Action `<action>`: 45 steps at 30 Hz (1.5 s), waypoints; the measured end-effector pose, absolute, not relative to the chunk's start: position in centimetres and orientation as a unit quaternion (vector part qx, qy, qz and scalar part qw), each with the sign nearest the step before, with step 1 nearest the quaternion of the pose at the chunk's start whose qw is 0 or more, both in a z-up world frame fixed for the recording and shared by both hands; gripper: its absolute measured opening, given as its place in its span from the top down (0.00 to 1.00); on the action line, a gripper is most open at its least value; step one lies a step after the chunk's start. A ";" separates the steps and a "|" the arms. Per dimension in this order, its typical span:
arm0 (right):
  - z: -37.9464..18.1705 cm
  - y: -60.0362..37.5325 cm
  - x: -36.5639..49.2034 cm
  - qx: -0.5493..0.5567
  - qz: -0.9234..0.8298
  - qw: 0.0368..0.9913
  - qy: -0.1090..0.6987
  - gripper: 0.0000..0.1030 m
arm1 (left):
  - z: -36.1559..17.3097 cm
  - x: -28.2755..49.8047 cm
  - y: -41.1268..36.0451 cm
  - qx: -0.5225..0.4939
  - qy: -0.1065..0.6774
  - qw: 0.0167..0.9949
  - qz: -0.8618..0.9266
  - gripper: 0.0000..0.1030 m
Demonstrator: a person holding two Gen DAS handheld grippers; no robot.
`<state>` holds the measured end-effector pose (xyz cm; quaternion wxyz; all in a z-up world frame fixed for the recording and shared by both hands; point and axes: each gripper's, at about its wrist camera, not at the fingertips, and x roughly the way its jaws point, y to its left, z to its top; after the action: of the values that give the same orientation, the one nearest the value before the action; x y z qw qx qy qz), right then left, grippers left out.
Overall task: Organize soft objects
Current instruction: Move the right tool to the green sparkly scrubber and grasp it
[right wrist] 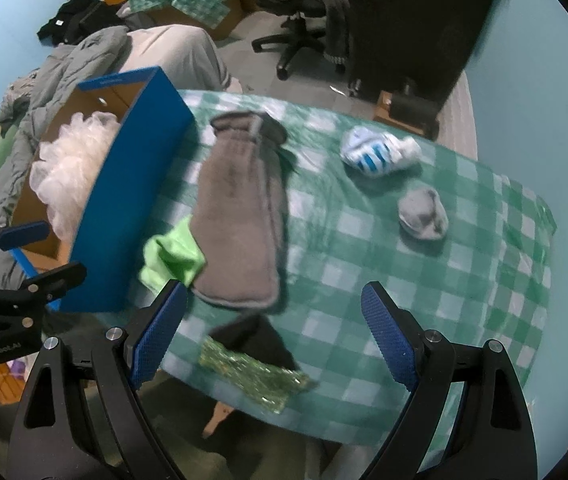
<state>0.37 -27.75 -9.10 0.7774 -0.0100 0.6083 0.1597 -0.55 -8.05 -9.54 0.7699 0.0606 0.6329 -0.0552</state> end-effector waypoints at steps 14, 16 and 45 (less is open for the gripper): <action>-13.7 -29.5 -1.6 -0.013 0.173 0.745 0.644 0.14 | -13.0 -3.2 -11.5 0.061 0.663 0.743 -0.066 0.34; -14.3 -29.1 -1.7 -0.014 0.181 0.740 0.648 0.14 | -13.7 -3.6 -11.8 0.061 0.668 0.739 -0.068 0.34; -20.0 -27.7 -5.8 -0.086 0.243 0.705 0.661 0.57 | -20.0 -5.4 -10.3 0.018 0.717 0.696 -0.047 0.32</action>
<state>-5.82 -27.68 -19.98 0.7049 -0.0865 0.6607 0.2431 -5.44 -10.29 -19.96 0.6956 0.0183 0.7167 -0.0465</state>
